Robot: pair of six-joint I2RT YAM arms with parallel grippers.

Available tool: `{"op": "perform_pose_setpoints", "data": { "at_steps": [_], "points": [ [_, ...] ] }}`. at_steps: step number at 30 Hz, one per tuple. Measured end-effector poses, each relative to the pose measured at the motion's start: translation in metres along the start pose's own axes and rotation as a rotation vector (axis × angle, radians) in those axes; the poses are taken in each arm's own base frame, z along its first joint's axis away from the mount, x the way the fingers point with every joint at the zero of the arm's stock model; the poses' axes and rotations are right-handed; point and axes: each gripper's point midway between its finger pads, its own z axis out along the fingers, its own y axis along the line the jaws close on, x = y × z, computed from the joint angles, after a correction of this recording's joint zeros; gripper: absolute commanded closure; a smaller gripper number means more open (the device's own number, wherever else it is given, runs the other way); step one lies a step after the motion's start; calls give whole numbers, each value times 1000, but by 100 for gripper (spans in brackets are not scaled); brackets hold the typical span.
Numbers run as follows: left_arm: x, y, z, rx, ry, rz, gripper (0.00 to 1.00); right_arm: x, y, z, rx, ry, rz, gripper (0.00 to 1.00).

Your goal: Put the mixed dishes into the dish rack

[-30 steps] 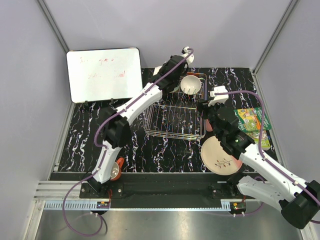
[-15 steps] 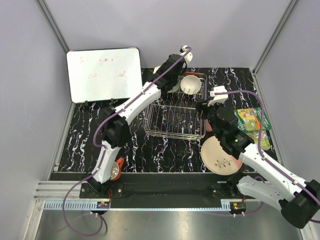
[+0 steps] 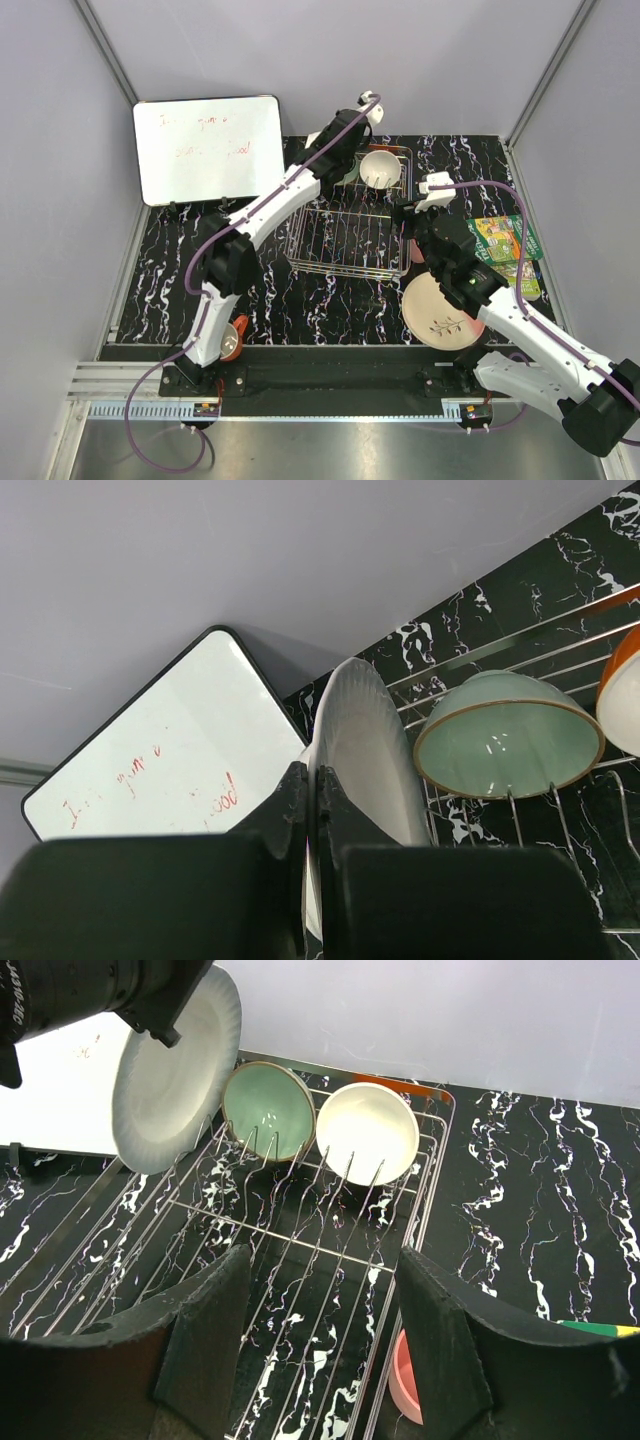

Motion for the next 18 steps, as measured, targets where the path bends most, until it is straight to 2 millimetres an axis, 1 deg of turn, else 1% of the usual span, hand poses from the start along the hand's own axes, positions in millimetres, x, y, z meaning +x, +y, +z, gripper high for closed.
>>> {"op": "perform_pose_setpoints", "data": {
  "at_steps": [3,6,12,18],
  "points": [
    [0,-7,-2,11,0,8,100,0,0,0,0,0,0,32],
    [4,-18,-4,31,6,28,100,1,0,0,0,2,-1,32],
    [20,-44,-9,76,44,92,100,1,0,1,0,4,-1,32],
    [28,-54,-5,77,64,110,100,2,0,1,0,5,-1,32]
  ]
}}
